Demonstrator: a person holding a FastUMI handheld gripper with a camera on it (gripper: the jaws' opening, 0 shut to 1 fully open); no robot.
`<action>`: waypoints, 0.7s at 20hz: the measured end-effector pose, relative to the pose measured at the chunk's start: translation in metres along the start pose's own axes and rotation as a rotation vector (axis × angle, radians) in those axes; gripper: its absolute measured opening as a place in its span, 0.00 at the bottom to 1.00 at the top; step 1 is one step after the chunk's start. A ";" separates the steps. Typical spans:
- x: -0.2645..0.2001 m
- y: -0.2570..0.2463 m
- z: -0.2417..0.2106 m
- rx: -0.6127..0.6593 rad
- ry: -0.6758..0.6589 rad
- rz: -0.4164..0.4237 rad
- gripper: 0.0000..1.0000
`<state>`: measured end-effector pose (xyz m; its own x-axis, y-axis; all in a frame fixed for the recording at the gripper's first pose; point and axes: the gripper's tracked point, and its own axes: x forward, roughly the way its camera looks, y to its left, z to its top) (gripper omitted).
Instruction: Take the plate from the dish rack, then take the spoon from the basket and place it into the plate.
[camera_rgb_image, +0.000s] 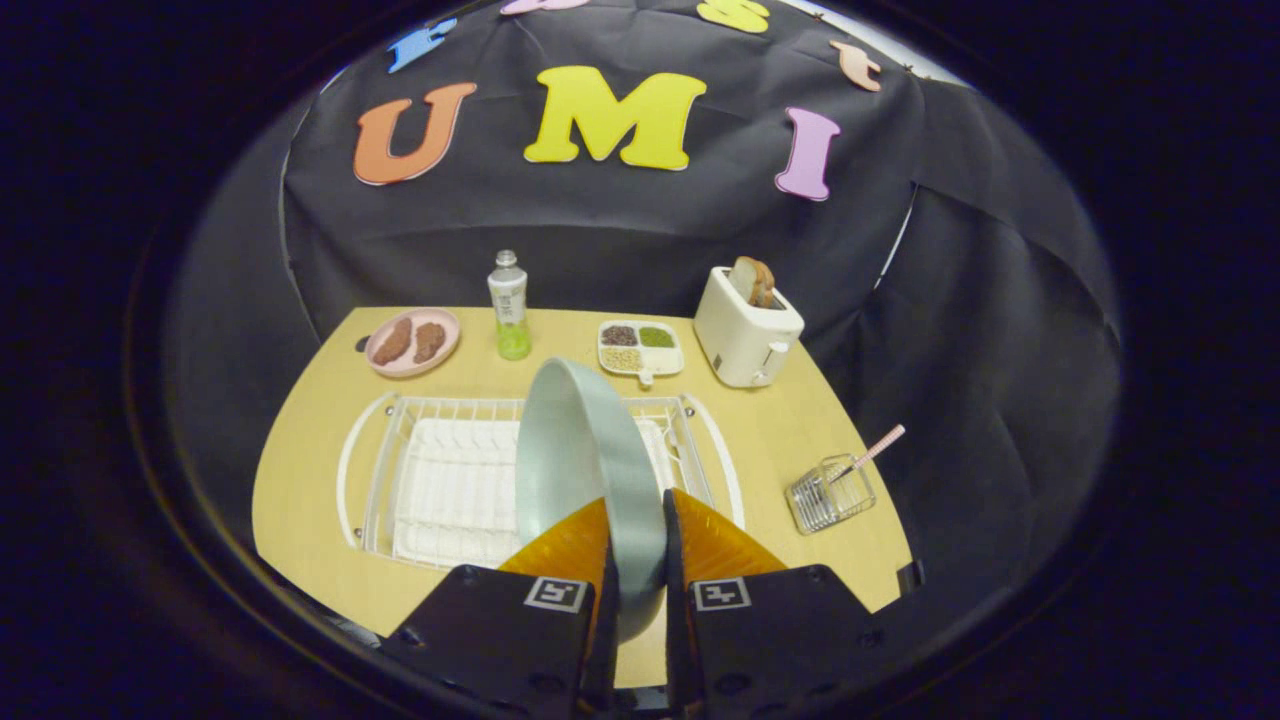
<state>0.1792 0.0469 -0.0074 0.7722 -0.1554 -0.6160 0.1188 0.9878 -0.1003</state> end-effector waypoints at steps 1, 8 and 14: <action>-0.006 -0.003 -0.019 -0.011 -0.006 0.032 0.25; -0.001 -0.010 -0.144 0.088 0.021 0.237 0.25; 0.051 -0.047 -0.203 0.194 0.048 0.194 0.25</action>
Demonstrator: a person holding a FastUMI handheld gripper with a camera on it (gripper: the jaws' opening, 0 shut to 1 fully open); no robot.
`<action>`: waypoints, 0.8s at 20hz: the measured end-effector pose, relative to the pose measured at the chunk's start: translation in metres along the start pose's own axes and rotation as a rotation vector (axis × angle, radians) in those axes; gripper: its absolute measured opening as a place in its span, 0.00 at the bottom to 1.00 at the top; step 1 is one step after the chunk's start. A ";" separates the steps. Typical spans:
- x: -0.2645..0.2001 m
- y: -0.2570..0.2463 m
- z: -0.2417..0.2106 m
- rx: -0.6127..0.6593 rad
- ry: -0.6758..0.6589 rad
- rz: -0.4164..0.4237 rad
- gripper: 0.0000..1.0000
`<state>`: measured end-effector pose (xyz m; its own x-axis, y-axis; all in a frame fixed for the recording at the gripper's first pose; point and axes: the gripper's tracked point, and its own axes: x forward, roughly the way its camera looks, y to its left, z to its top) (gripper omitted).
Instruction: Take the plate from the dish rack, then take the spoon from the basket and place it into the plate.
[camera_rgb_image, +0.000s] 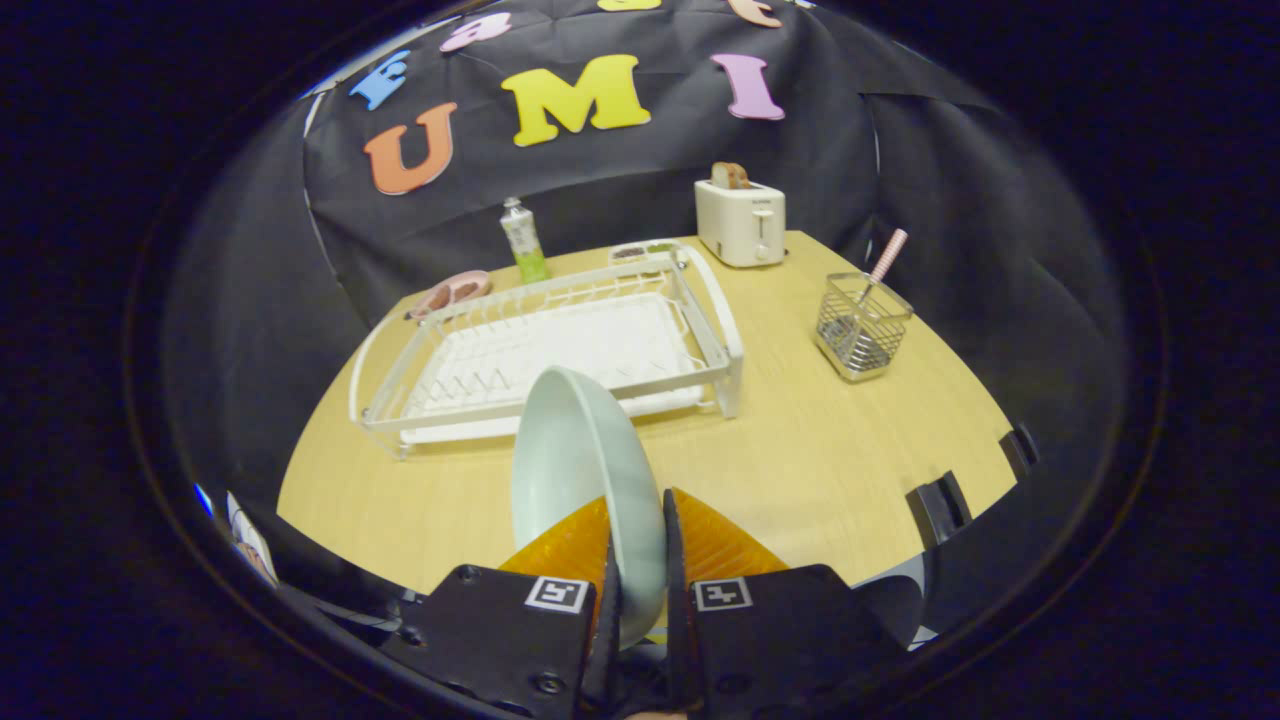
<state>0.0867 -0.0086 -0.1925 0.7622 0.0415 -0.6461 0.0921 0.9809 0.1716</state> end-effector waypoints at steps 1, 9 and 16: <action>0.009 -0.006 -0.004 0.034 0.010 0.030 0.25; 0.044 -0.018 -0.031 0.049 0.061 0.204 0.39; 0.055 -0.027 -0.029 -0.005 0.033 0.198 0.49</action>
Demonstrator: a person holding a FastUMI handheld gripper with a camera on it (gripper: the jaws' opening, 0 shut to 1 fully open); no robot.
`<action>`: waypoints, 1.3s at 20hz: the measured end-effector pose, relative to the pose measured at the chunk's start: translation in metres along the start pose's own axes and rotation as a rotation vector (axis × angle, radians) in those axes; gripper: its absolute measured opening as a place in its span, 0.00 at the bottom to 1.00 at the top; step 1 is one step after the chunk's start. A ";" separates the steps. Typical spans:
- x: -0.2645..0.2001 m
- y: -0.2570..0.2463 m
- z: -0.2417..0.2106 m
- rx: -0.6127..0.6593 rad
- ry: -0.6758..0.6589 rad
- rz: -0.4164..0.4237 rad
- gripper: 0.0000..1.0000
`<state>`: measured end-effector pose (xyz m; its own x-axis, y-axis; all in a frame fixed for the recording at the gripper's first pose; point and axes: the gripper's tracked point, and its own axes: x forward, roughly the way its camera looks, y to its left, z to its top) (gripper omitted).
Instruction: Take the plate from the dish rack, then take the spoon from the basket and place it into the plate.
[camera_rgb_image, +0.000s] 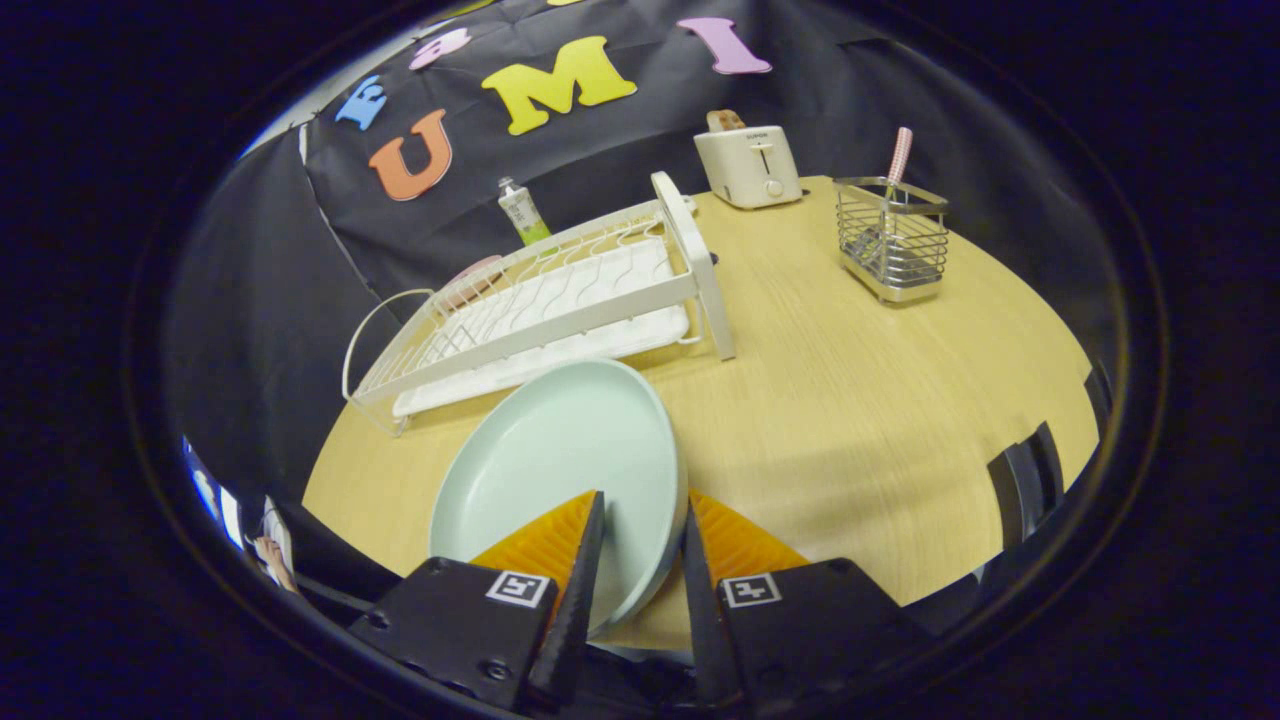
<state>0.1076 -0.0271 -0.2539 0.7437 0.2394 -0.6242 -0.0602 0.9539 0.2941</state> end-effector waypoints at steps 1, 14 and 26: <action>-0.002 -0.002 0.003 -0.014 -0.014 -0.007 0.49; -0.068 -0.103 0.153 -0.148 -0.479 -0.162 1.00; -0.004 -0.217 0.271 -0.154 -0.498 -0.256 1.00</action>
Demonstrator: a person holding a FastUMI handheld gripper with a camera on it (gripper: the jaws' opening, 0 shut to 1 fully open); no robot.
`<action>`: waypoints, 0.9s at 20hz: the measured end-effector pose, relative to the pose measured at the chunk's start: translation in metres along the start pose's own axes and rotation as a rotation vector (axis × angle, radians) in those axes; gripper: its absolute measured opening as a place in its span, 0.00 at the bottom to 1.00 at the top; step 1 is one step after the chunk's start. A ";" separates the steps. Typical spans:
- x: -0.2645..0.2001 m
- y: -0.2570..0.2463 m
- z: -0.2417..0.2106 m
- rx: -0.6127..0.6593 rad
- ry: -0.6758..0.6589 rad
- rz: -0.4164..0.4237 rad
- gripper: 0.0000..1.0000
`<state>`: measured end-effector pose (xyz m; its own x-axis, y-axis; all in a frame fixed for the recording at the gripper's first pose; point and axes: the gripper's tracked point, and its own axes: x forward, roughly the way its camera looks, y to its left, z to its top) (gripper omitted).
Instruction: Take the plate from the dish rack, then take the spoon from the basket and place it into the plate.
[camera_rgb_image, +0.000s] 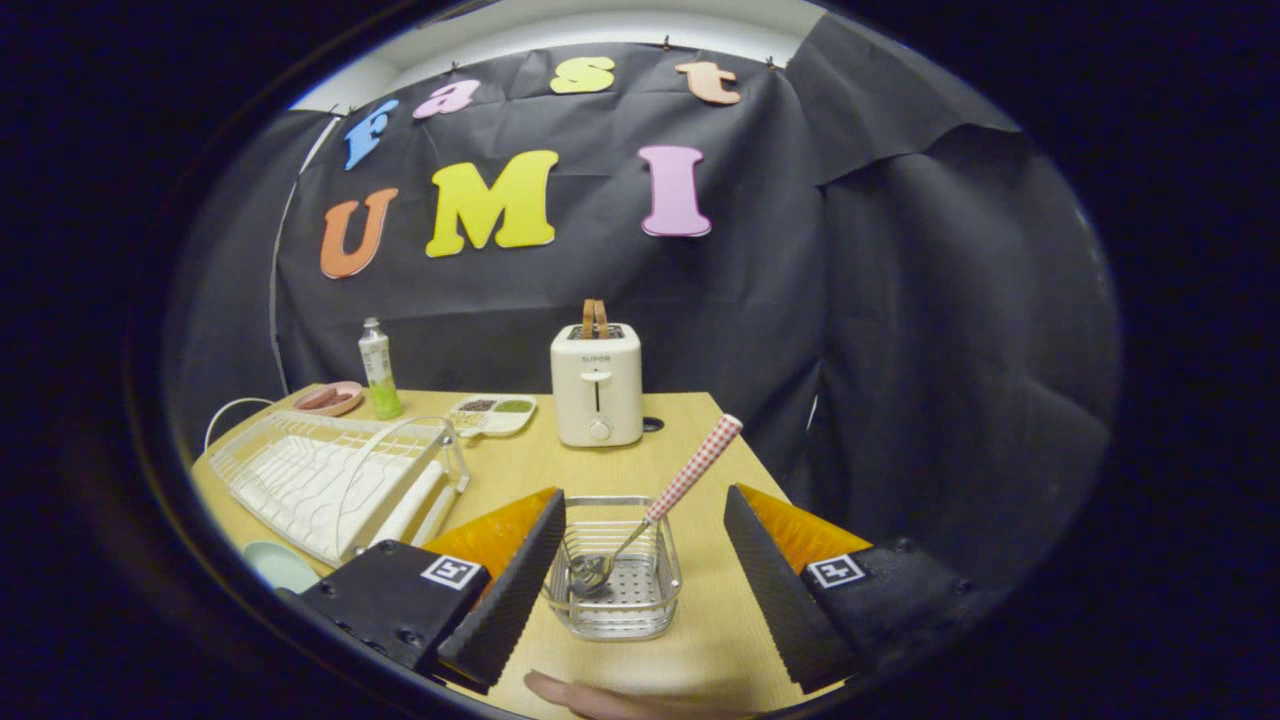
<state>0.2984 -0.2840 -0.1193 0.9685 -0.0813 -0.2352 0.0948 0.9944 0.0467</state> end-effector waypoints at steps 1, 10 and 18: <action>0.008 -0.001 0.001 0.012 0.009 0.021 1.00; 0.028 0.008 0.048 0.119 -0.104 0.055 0.16; -0.053 0.032 0.113 0.018 -0.334 -0.026 0.16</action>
<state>0.2764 -0.2556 0.0039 0.9874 -0.1270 0.0946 0.1214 0.9906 0.0629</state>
